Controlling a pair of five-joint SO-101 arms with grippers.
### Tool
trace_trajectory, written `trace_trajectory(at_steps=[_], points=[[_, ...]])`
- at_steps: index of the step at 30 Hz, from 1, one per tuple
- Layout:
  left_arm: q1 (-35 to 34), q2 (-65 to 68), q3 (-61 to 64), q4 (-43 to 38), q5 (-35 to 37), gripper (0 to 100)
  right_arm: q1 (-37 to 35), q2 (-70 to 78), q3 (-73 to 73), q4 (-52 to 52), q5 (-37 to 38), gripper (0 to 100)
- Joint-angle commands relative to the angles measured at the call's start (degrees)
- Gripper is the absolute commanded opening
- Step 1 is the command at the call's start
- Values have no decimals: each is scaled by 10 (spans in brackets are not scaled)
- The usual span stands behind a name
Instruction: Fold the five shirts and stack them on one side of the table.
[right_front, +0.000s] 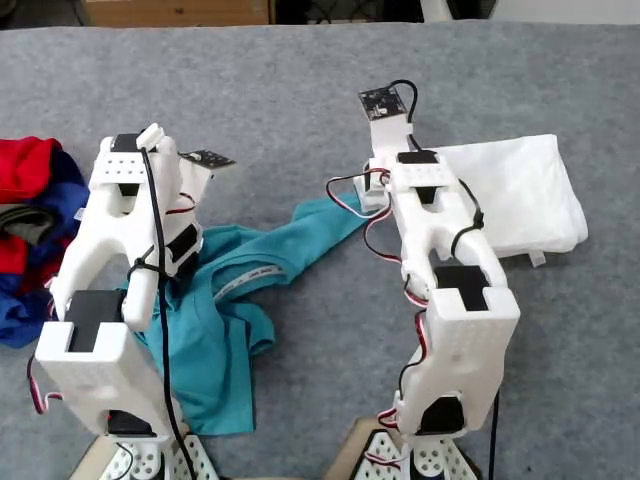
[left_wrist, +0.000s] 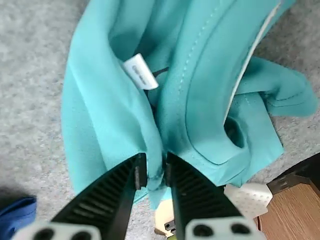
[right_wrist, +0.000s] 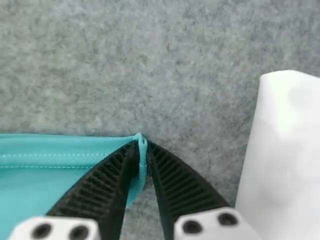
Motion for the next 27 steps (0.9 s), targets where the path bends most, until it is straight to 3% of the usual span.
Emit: trace_trajectory(at_steps=[1,13,18,24,27], points=[[-5,-3,-21,4,3,83,13,1,-27,-10,1,14],[-25,-10,-27,10,6,29,13,0,-27,-10,1,14],[-56,-82,-27,10,1,29,17,-7,-37,2,-1,14],[-62,-239,-84,10,-18,29,4,-92,-175,173,-40,14],[-64,-301,-143,9,12,29,2,-161,-286,267,-35,14]])
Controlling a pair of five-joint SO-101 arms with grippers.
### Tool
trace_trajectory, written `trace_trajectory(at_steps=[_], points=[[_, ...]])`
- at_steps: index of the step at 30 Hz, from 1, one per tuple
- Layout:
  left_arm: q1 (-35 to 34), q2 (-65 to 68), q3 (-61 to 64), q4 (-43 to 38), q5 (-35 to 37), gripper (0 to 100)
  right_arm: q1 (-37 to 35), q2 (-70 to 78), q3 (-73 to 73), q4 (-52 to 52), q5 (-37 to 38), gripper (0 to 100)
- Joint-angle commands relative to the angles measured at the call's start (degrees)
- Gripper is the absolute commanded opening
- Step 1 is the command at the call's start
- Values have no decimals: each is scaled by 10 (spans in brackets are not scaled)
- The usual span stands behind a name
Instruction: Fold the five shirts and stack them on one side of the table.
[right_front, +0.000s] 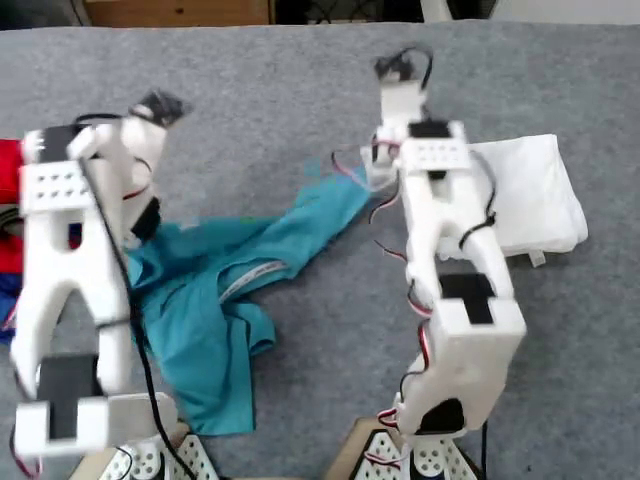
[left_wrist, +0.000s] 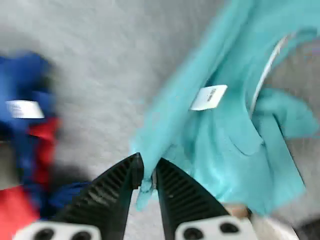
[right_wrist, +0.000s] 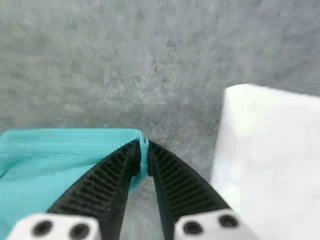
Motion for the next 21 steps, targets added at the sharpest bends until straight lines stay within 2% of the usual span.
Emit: trace_trajectory(at_steps=[1,4,11,15,21], points=[[-11,-87,-91,8,36,29,-1,-111,-162,106,-4,14],[-32,-120,-172,8,84,29,-1,-168,-289,149,-7,14],[-132,-126,-407,8,184,29,2,-234,-529,145,-9,14],[-169,-129,-492,8,199,29,-1,-250,-633,150,-10,14],[-227,-151,-516,10,190,29,3,-303,-720,187,-6,13]])
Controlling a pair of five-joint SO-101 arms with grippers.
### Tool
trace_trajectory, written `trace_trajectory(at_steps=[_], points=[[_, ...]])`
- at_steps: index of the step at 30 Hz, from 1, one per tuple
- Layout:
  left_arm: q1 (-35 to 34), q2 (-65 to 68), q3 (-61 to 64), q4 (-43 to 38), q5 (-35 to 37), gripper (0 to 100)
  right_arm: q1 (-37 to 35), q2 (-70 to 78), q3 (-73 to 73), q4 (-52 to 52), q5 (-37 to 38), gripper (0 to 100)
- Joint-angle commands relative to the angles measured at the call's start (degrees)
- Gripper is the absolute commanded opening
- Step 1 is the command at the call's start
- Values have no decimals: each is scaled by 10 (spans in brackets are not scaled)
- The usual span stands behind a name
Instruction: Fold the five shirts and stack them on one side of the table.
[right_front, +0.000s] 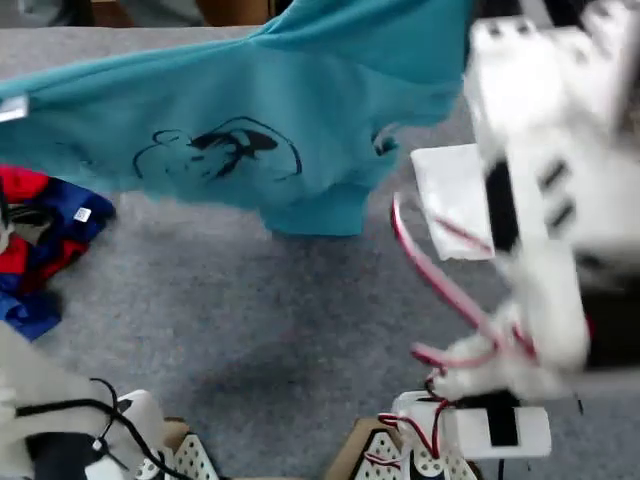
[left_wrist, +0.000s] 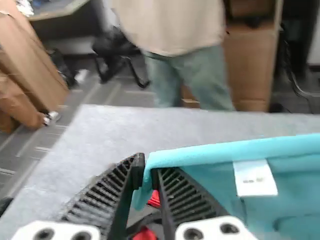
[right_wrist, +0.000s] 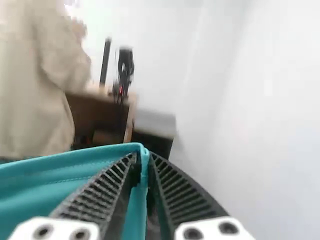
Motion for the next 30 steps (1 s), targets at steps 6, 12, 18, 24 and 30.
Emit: trace_trajectory(at_steps=[6,12,18,24,30], points=[[-58,-154,112,4,-41,29,4,-113,-38,-31,69,13],[-53,-338,334,4,-43,29,3,-137,15,-84,92,13],[-52,-405,588,-86,-40,30,-43,-102,229,-91,92,13],[29,-398,926,-439,-40,30,-60,-8,462,-273,92,13],[82,-229,1116,-999,-40,30,-60,142,582,-533,91,13]])
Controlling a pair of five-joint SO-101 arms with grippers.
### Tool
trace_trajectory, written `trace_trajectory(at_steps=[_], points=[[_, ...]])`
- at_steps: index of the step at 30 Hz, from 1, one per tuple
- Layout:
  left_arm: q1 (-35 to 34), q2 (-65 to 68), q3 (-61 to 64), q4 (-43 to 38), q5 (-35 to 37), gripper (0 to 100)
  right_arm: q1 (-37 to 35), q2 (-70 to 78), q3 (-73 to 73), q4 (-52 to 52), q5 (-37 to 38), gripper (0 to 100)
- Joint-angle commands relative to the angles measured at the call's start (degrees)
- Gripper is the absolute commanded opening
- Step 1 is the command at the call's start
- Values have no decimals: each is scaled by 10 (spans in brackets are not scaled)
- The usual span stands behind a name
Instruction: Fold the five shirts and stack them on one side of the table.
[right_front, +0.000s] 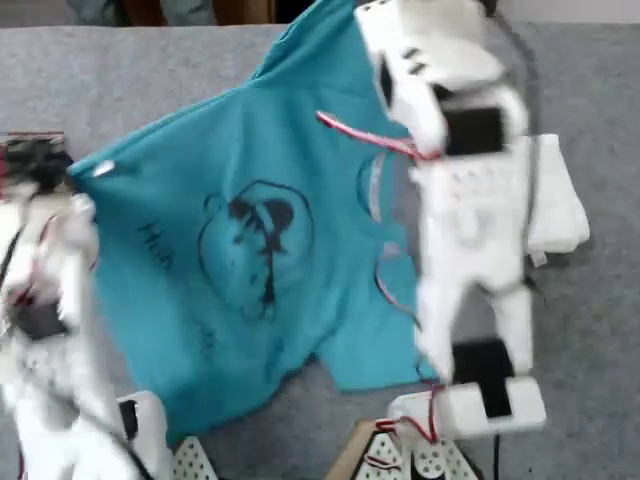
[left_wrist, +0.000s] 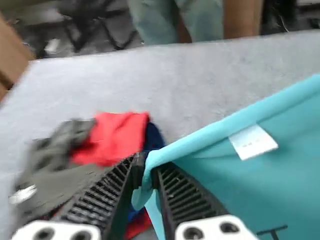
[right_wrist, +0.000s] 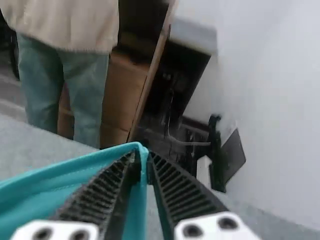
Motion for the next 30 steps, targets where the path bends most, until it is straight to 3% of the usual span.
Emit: trace_trajectory(at_steps=[1,5,9,12,17,24,27,30], points=[[14,127,26,-381,-2,30,-4,71,15,-148,4,13],[9,293,-123,-415,-2,29,-4,139,-65,-145,2,13],[13,386,-214,-402,-4,29,-4,175,-153,-58,1,13],[14,376,-220,-326,-5,29,-4,188,-202,37,1,13],[9,320,-205,-131,-5,29,-4,185,-240,219,4,13],[23,239,-88,66,-8,29,-17,166,-263,499,3,13],[29,204,-29,118,-59,29,-40,159,-254,621,4,13],[30,162,18,185,-124,29,-44,122,-151,618,-6,13]])
